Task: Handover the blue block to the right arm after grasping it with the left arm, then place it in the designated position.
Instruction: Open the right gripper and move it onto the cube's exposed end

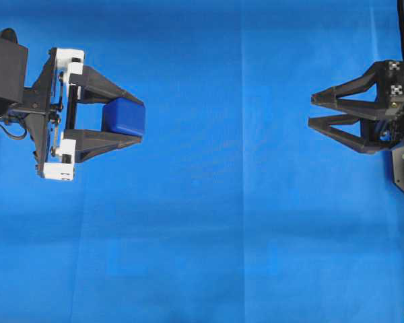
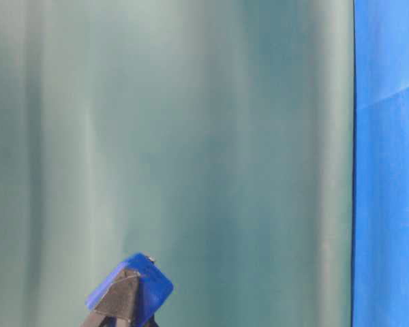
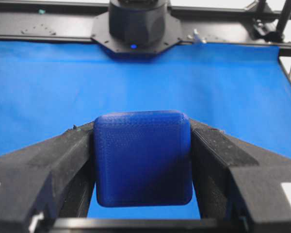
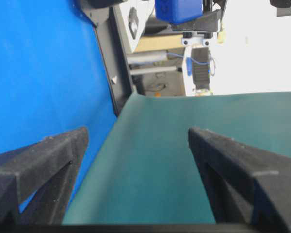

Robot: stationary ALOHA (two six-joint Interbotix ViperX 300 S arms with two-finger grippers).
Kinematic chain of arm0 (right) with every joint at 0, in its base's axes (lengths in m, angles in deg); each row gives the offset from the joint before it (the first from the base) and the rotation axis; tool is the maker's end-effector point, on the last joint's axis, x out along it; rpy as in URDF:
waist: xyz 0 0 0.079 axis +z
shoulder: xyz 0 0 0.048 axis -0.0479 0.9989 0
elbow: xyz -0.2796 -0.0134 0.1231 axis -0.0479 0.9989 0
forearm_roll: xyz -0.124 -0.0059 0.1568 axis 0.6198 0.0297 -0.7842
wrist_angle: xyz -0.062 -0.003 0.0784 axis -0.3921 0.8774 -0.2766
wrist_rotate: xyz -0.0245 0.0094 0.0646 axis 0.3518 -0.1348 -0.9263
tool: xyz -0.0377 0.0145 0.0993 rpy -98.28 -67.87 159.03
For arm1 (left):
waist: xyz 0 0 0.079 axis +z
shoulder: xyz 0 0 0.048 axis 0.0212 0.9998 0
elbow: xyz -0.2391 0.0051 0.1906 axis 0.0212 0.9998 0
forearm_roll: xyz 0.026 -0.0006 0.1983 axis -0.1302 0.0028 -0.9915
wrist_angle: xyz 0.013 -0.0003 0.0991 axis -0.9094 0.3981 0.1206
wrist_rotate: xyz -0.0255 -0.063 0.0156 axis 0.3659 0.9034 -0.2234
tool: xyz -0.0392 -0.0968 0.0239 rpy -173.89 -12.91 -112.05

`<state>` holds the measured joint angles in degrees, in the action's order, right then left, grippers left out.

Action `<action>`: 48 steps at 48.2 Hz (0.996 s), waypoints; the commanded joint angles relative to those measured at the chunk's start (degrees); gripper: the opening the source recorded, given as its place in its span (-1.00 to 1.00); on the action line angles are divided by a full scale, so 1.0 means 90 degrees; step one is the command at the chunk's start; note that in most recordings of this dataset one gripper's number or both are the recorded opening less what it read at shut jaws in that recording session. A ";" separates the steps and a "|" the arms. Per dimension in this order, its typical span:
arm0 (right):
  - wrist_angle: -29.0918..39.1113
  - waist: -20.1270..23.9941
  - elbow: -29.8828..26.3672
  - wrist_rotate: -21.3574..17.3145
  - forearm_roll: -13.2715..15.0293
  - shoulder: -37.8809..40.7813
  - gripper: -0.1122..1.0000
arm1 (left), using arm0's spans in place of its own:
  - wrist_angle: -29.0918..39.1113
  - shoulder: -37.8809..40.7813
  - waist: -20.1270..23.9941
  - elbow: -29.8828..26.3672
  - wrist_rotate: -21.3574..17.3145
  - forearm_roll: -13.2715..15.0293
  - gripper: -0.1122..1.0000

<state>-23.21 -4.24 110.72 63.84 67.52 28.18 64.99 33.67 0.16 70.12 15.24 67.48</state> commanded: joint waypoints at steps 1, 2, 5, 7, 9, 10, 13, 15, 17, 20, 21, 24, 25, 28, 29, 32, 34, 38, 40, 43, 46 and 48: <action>-0.0020 -0.0039 -0.0176 -0.0020 0.0068 0.0000 0.88 | -0.0088 -0.0029 -0.0039 -0.0098 0.0010 -0.0010 0.08; -0.0020 -0.0039 -0.0176 -0.0020 0.0078 0.0000 0.88 | -0.0088 -0.0029 -0.0039 -0.0098 0.0010 -0.0010 0.08; -0.0010 -0.0039 -0.0166 -0.0020 0.0127 0.0010 0.88 | -0.0088 -0.0029 -0.0039 -0.0107 0.0020 -0.0010 0.08; -0.0010 -0.0039 -0.0166 -0.0020 0.0156 0.0010 0.88 | -0.0088 -0.0029 -0.0039 -0.0107 0.0020 -0.0010 0.08; 0.0010 -0.0039 -0.0166 -0.0020 0.0166 0.0010 0.88 | -0.0088 -0.0029 -0.0039 -0.0107 0.0020 -0.0010 0.08; 0.0029 -0.0039 -0.0166 -0.0020 0.0166 0.0010 0.88 | -0.0088 -0.0029 -0.0039 -0.0107 0.0010 -0.0010 0.08; 0.0068 -0.0039 -0.0166 -0.0020 0.0166 0.0010 0.88 | -0.0088 -0.0029 -0.0039 -0.0107 0.0010 -0.0010 0.08; 0.0107 -0.0039 -0.0166 -0.0020 0.0166 0.0010 0.88 | -0.0088 -0.0029 -0.0039 -0.0107 0.0010 -0.0010 0.08; 0.0127 -0.0039 -0.0166 -0.0020 0.0166 0.0020 0.88 | -0.0088 -0.0029 -0.0039 -0.0107 0.0020 -0.0010 0.08; 0.0146 -0.0039 -0.0166 -0.0020 0.0166 0.0020 0.88 | -0.0088 -0.0029 -0.0039 -0.0107 0.0010 -0.0010 0.08; 0.0146 -0.0039 -0.0166 -0.0020 0.0166 0.0020 0.88 | -0.0088 -0.0029 -0.0039 -0.0107 0.0010 -0.0010 0.08; 0.0166 -0.0039 -0.0176 -0.0020 0.0166 0.0029 0.88 | -0.0088 -0.0029 -0.0039 -0.0107 0.0010 -0.0010 0.08; 0.0176 -0.0039 -0.0166 -0.0020 0.0166 0.0029 0.88 | -0.0088 -0.0029 -0.0039 -0.0107 0.0010 -0.0010 0.08; 0.0176 -0.0039 -0.0166 -0.0020 0.0166 0.0039 0.88 | -0.0088 -0.0029 -0.0039 -0.0107 0.0020 -0.0010 0.08; 0.0166 -0.0039 -0.0166 -0.0020 0.0166 0.0029 0.88 | -0.0078 -0.0029 -0.0039 -0.0107 0.0020 -0.0010 0.08; 0.0166 -0.0039 -0.0166 -0.0020 0.0166 0.0029 0.88 | -0.0088 -0.0029 -0.0039 -0.0107 0.0020 -0.0010 0.08; 0.0166 -0.0039 -0.0176 -0.0020 0.0166 0.0029 0.88 | -0.0088 -0.0029 -0.0039 -0.0107 0.0010 -0.0010 0.08; 0.0176 -0.0039 -0.0176 -0.0020 0.0166 0.0039 0.88 | -0.0088 -0.0029 -0.0039 -0.0107 0.0020 -0.0010 0.08; 0.0176 -0.0039 -0.0176 -0.0020 0.0166 0.0029 0.88 | -0.0088 -0.0029 -0.0039 -0.0107 0.0010 -0.0010 0.08; 0.0176 -0.0039 -0.0166 -0.0020 0.0166 0.0029 0.88 | -0.0088 -0.0029 -0.0039 -0.0117 0.0010 -0.0010 0.08; 0.0166 -0.0039 -0.0166 -0.0020 0.0166 0.0039 0.88 | -0.0088 -0.0029 -0.0039 -0.0107 0.0010 -0.0010 0.08; 0.0176 -0.0039 -0.0166 -0.0020 0.0166 0.0039 0.88 | -0.0088 -0.0029 -0.0039 -0.0107 0.0020 -0.0010 0.08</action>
<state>-21.45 -4.51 110.72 63.75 68.92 28.27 64.99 33.76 -0.02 70.12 15.33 67.48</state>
